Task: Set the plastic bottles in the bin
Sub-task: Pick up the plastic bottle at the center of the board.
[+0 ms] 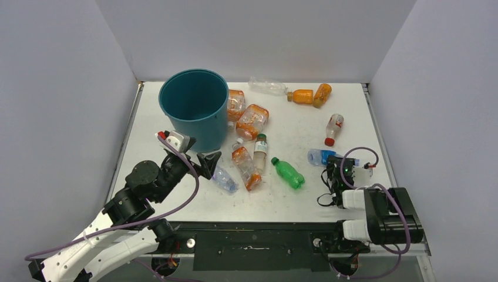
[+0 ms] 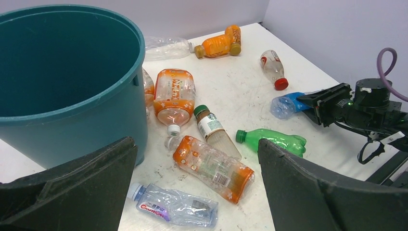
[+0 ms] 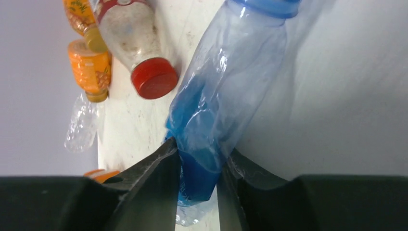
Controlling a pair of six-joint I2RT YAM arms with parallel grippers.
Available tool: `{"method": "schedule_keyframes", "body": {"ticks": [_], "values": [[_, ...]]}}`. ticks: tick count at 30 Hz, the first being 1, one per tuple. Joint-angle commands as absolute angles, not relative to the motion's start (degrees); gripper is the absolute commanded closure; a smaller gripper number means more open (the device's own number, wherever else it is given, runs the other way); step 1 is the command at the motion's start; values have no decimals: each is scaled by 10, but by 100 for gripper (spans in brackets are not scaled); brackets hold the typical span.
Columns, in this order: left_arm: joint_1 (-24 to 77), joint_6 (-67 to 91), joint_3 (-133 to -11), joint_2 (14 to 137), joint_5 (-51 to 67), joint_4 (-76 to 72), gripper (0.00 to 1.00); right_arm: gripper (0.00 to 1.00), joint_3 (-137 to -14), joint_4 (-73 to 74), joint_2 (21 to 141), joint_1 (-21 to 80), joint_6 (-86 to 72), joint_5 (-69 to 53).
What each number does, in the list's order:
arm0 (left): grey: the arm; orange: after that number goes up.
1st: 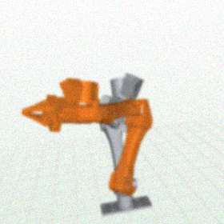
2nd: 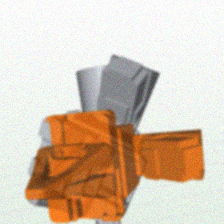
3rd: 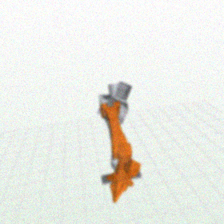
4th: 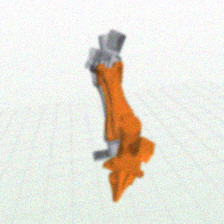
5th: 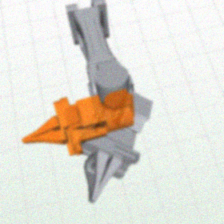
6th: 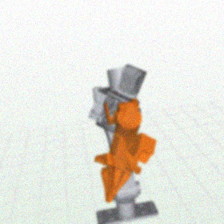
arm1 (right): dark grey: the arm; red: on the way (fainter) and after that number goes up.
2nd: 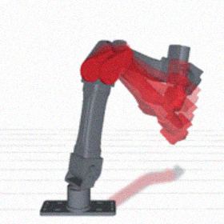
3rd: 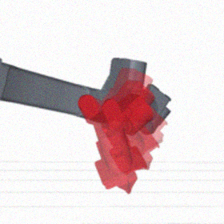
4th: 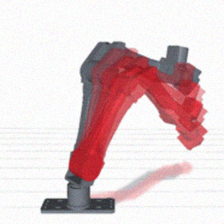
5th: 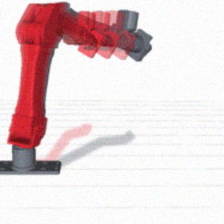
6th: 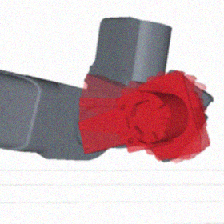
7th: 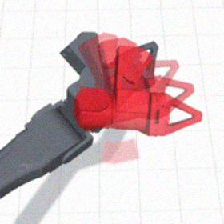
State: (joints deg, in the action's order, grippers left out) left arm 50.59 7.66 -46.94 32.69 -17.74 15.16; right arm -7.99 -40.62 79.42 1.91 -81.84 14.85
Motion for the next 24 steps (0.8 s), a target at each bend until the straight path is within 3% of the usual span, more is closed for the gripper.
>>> {"method": "schedule_keyframes", "body": {"ticks": [1, 3, 8, 13, 17, 22, 24], "values": [[510, 69, -470, 318, -188, 117, 4, 78, -70, -244, 679, 26, -716, 142], [511, 69, -469, 317, -191, 115, 4, 94, -83, -176, 595, 28, -675, 142], [510, 71, -471, 315, -200, 113, 4, 95, -163, -77, 439, 40, -493, 21], [506, 85, -454, 286, -191, 66, 4, 95, -253, -46, 394, 136, -362, -81], [496, 114, -459, 262, -108, 15, 4, 95, -337, -47, 461, 282, -286, -197], [492, 178, -578, 326, -2, 62, 4, 95, -381, -45, 470, 540, -155, -64], [492, 202, -615, 362, 31, 94, 4, 95, -392, -45, 485, 590, -114, -61]]}}
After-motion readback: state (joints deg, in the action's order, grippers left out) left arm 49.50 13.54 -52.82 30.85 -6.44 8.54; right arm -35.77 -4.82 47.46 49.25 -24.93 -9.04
